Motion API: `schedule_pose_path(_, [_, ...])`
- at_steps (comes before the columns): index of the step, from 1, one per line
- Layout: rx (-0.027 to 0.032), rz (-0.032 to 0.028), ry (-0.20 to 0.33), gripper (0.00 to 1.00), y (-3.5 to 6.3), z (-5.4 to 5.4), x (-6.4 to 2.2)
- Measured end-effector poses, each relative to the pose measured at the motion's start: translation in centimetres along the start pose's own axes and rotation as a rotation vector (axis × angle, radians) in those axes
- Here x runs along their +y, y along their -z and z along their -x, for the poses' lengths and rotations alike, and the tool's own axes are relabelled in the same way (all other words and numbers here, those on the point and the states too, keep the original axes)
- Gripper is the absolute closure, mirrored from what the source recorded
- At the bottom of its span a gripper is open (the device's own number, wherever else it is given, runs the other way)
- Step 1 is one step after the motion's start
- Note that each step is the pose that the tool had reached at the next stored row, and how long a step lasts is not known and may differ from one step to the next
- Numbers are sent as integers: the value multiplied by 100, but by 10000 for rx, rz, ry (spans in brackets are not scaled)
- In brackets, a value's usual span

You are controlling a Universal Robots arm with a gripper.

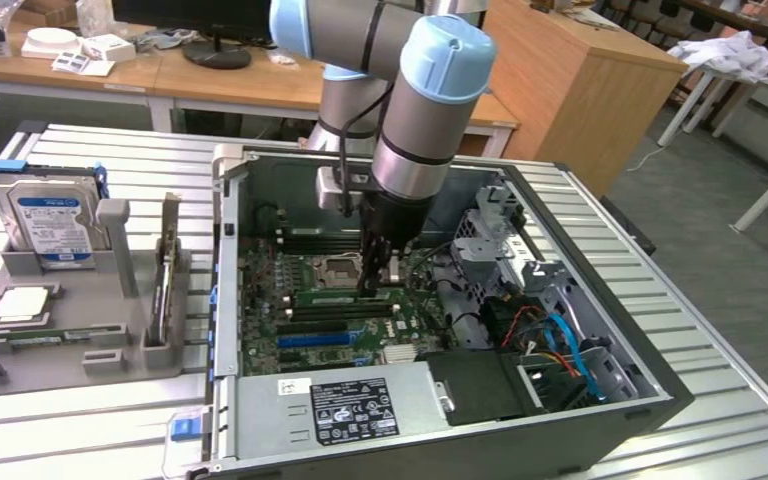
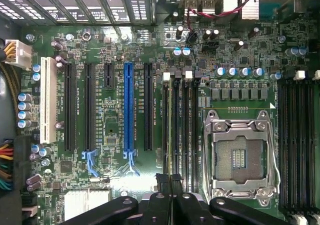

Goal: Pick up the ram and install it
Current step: 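Insert the ram into the slot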

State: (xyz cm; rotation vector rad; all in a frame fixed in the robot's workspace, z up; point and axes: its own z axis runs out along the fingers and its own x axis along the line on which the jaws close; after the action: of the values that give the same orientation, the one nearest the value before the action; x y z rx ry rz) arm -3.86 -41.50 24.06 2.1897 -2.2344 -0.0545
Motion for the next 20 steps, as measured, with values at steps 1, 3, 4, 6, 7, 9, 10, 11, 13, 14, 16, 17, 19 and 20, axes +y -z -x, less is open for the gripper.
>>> schedule_pose_path(1, [-1,0,0,88,-3,0,0])
schedule_pose_path(3, [0,0,0,88,-10,0,0])
schedule_pose_path(4, [0,0,0,88,-13,0,-1])
schedule_pose_path(6, [-1,0,0,88,-19,0,-1])
schedule_pose_path(7, [-1,0,0,88,-23,0,-1])
schedule_pose_path(9, [0,0,0,88,-29,0,-1])
schedule_pose_path(10, [0,0,0,88,-33,0,-1])
schedule_pose_path(11, [0,0,0,88,-35,0,-1])
schedule_pose_path(13, [2,1,0,88,-34,-1,-1])
schedule_pose_path(14, [1,0,0,88,-35,-1,-1])
schedule_pose_path(16, [-1,-1,-2,88,-35,0,4])
schedule_pose_path(17, [-2,-1,-1,88,-36,0,8])
schedule_pose_path(19, [-2,-2,0,88,-37,0,17])
schedule_pose_path(20, [-2,-2,0,88,-37,0,18])
